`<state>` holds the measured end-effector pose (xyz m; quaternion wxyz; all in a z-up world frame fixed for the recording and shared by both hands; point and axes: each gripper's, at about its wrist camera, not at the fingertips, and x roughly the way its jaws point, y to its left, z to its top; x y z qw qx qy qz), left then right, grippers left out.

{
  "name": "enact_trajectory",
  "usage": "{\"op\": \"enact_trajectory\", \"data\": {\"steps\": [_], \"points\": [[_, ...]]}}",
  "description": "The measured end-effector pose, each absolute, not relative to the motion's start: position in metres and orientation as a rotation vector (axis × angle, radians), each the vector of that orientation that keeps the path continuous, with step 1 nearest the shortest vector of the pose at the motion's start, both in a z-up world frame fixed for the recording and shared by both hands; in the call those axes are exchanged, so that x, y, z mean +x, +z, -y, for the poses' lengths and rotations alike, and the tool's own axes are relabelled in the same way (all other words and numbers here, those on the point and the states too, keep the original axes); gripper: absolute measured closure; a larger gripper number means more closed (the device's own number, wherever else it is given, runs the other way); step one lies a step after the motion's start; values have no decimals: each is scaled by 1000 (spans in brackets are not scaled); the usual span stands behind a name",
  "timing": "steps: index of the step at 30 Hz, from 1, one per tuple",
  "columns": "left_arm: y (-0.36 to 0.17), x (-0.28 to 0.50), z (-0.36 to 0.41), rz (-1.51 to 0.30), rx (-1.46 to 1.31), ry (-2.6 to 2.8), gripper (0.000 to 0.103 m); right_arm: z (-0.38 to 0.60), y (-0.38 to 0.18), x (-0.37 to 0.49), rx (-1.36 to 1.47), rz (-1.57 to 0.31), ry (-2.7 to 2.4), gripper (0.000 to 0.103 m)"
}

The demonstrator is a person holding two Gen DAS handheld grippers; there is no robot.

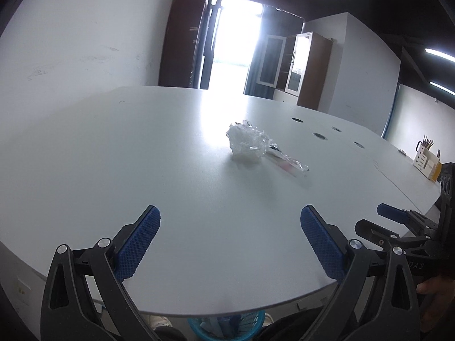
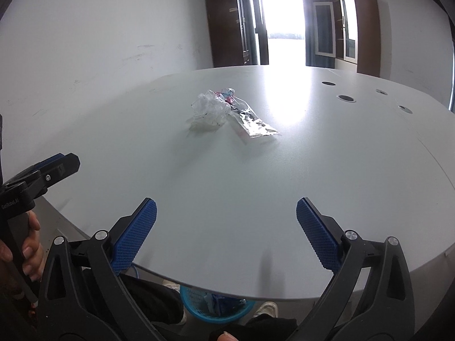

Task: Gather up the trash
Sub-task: 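Raise both tools back toward the clear packet and wrap on the table, then grasp the crumpled clear wrap with the left tool while the right tool grasps the clear packet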

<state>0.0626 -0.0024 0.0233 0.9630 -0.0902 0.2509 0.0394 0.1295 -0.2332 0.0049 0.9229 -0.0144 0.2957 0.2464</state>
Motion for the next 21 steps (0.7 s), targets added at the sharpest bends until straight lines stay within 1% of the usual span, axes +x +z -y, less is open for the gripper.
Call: {"op": "enact_trajectory", "data": {"steps": [5, 10, 21], "points": [[29, 90, -5, -557, -169, 70, 6, 229, 17, 159, -46, -621, 499, 9], [41, 110, -10, -529, -191, 41, 6, 215, 26, 187, -94, -638, 522, 9], [52, 198, -17, -641, -189, 48, 6, 189, 17, 270, -168, -773, 519, 10]]}}
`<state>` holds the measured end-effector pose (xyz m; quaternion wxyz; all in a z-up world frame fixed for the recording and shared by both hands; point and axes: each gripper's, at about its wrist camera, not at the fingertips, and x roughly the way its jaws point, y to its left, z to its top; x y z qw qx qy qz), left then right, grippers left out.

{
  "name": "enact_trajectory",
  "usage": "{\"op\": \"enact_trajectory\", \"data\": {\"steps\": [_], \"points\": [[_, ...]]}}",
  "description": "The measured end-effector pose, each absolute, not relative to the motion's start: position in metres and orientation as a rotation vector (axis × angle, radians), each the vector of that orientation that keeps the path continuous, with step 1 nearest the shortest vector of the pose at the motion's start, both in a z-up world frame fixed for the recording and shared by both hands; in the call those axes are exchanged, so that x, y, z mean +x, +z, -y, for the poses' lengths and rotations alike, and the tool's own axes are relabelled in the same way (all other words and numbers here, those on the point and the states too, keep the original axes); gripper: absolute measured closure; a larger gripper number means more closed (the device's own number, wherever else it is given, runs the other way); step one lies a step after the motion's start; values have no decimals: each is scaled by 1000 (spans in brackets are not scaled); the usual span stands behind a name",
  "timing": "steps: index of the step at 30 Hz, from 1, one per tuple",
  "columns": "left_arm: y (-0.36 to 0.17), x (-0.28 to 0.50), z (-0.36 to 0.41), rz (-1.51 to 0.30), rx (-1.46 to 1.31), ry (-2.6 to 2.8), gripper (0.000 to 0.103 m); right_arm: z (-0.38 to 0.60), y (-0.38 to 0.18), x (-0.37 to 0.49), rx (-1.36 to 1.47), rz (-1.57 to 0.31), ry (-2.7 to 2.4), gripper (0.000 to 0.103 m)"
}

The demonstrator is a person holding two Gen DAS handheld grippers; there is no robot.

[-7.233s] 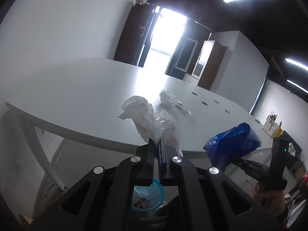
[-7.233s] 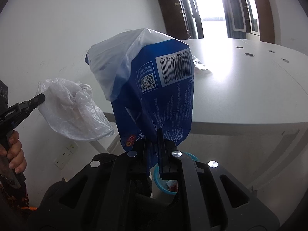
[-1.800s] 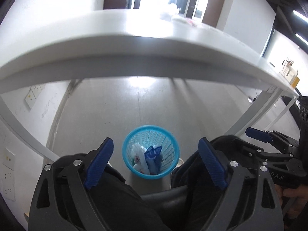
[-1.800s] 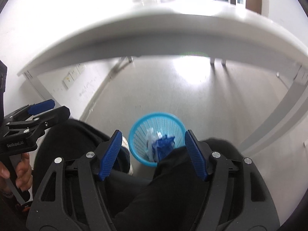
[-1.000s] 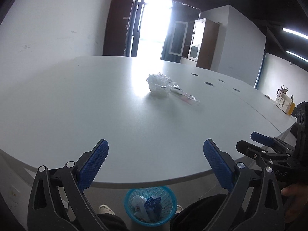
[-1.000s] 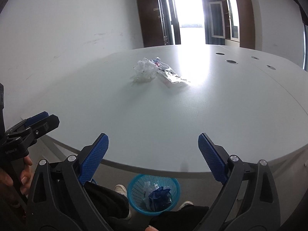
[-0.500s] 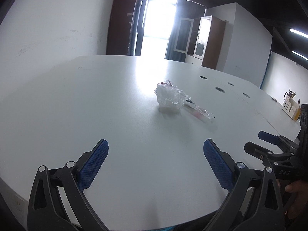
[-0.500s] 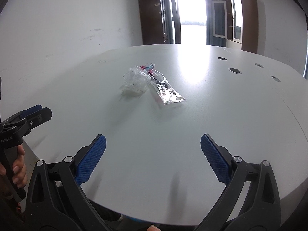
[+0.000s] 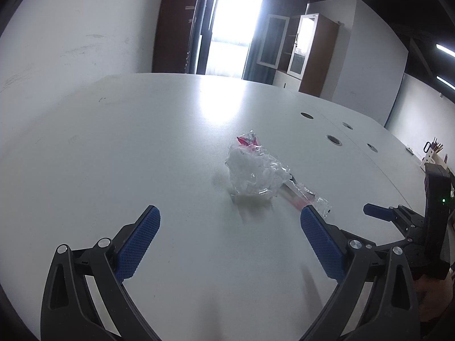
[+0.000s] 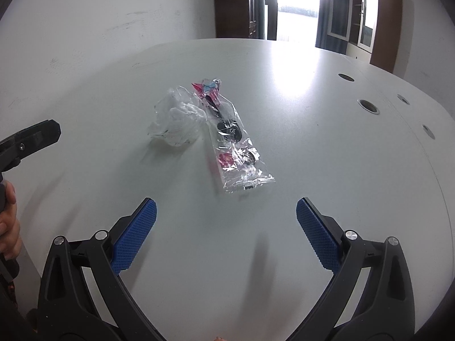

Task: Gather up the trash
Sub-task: 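Grasp the crumpled clear wrap with the left tool while the right tool grasps the clear packet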

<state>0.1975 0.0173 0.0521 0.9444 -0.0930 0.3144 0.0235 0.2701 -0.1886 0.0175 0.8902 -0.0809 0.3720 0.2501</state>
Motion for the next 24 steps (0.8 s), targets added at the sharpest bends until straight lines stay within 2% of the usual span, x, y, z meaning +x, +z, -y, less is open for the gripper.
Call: {"op": "enact_trajectory", "data": {"steps": [7, 12, 19, 22, 23, 24], "points": [[46, 254, -5, -705, -170, -4, 6, 172, 4, 306, -235, -838, 522, 16], [27, 290, 0, -797, -174, -22, 6, 160, -7, 319, -272, -893, 548, 33], [11, 322, 10, -854, -182, -90, 8, 154, -13, 324, -283, -909, 575, 47], [1, 331, 11, -867, -171, -73, 27, 155, -11, 320, -281, -902, 587, 62], [-1, 332, 9, -871, -192, -74, 41, 157, -10, 319, -276, -900, 586, 72], [-4, 332, 6, -878, -213, -71, 60, 159, -9, 317, -267, -900, 593, 80]]}}
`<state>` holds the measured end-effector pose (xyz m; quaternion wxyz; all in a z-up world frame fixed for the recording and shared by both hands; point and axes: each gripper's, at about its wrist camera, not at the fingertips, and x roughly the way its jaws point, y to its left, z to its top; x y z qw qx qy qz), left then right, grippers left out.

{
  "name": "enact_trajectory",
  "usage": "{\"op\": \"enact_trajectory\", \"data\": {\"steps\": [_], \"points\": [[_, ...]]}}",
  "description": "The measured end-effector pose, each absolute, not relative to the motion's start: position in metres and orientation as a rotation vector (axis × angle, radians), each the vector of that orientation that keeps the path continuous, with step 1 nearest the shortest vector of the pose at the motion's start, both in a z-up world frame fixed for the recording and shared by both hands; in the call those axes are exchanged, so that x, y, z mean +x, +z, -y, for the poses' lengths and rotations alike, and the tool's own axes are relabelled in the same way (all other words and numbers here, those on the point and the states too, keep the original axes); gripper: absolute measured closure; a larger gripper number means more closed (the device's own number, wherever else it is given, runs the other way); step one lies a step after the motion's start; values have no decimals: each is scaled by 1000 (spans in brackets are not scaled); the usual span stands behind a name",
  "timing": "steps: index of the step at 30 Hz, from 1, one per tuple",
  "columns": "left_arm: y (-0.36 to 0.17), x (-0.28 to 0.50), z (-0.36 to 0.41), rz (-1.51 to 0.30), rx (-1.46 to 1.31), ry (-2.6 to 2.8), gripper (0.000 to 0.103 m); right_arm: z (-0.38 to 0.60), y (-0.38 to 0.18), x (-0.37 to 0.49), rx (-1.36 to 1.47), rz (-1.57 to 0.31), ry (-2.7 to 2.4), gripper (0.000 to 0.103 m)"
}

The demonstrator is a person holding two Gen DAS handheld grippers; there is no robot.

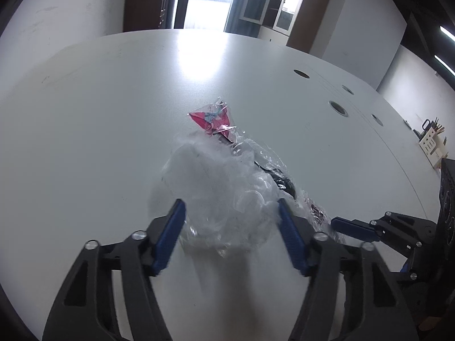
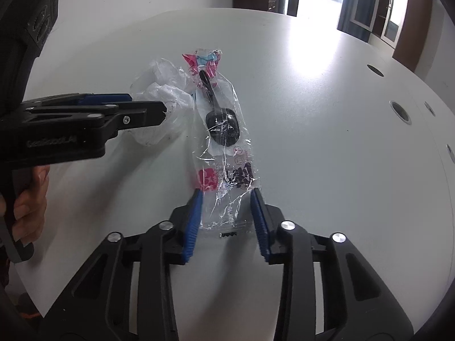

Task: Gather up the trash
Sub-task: 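Grasp the crumpled clear wrap with the left tool while the right tool grasps the clear packet, then carry the clear wrap and packet down over the blue wastebasket with both tools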

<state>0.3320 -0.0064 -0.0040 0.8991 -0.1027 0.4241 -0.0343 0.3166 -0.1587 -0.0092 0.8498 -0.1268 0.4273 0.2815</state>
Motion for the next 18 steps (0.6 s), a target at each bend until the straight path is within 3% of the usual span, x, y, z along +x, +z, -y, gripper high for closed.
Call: {"op": "enact_trajectory", "data": {"steps": [3, 5, 18], "points": [[-4, 322, 4, -864, -199, -29, 83, 161, -8, 310, -255, -897, 601, 94], [3, 305, 7, -814, -168, 0, 87, 163, -8, 306, -244, -893, 601, 100], [42, 157, -3, -672, -234, -14, 89, 188, 21, 251, -54, -807, 621, 103]]}}
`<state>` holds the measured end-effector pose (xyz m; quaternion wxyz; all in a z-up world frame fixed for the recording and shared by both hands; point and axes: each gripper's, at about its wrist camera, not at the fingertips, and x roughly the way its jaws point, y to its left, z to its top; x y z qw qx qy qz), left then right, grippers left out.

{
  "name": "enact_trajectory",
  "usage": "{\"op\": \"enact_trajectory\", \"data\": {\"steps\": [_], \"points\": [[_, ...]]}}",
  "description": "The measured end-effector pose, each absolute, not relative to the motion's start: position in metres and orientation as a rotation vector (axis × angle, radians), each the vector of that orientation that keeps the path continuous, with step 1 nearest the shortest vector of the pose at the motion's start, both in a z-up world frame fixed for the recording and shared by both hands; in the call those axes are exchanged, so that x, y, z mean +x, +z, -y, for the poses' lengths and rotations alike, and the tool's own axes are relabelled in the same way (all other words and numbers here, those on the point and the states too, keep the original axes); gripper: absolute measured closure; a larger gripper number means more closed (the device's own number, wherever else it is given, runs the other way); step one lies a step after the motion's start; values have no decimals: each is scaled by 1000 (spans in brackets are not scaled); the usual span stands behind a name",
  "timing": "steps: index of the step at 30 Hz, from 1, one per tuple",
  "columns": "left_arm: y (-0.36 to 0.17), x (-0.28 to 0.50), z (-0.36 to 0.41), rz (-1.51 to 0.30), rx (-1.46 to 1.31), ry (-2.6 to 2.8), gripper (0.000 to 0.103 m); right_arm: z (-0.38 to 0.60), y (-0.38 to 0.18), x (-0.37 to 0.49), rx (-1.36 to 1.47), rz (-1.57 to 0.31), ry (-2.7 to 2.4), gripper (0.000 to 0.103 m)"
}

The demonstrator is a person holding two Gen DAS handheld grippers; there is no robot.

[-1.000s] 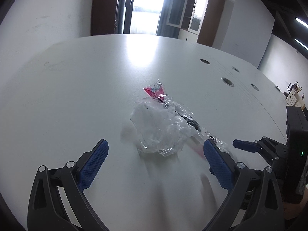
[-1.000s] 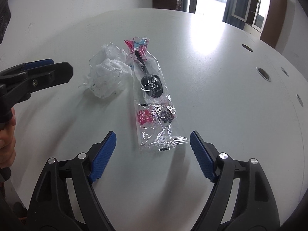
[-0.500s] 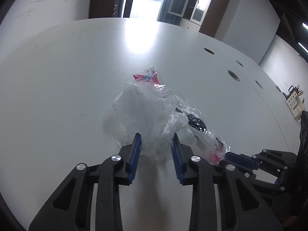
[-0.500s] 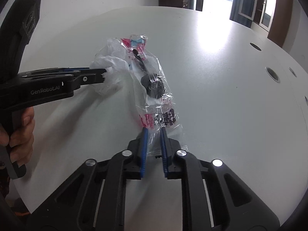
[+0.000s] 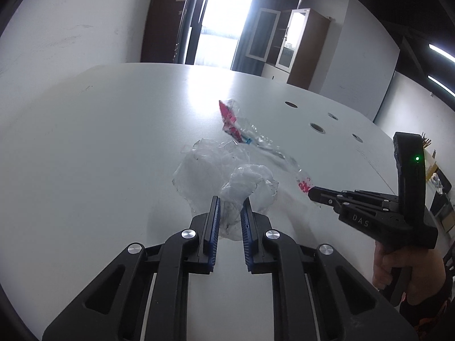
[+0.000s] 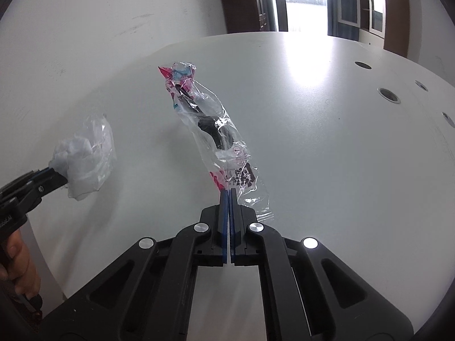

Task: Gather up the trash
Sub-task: 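Carry the clear wrap and packet down over the blue wastebasket with both tools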

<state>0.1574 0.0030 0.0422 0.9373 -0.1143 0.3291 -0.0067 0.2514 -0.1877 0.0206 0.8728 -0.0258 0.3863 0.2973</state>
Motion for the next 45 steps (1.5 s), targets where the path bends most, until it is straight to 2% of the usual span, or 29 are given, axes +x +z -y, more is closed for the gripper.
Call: {"op": "enact_trajectory", "data": {"steps": [18, 28, 39, 45], "points": [[44, 47, 11, -587, -294, -67, 90, 234, 29, 105, 72, -706, 693, 103], [21, -18, 18, -586, -271, -54, 90, 245, 12, 33, 67, -709, 733, 103], [-24, -70, 27, -696, -138, -39, 90, 240, -56, -6, -3, -855, 783, 103], [-58, -57, 26, -788, -198, -68, 90, 234, -97, 6, -13, -949, 763, 103]]}}
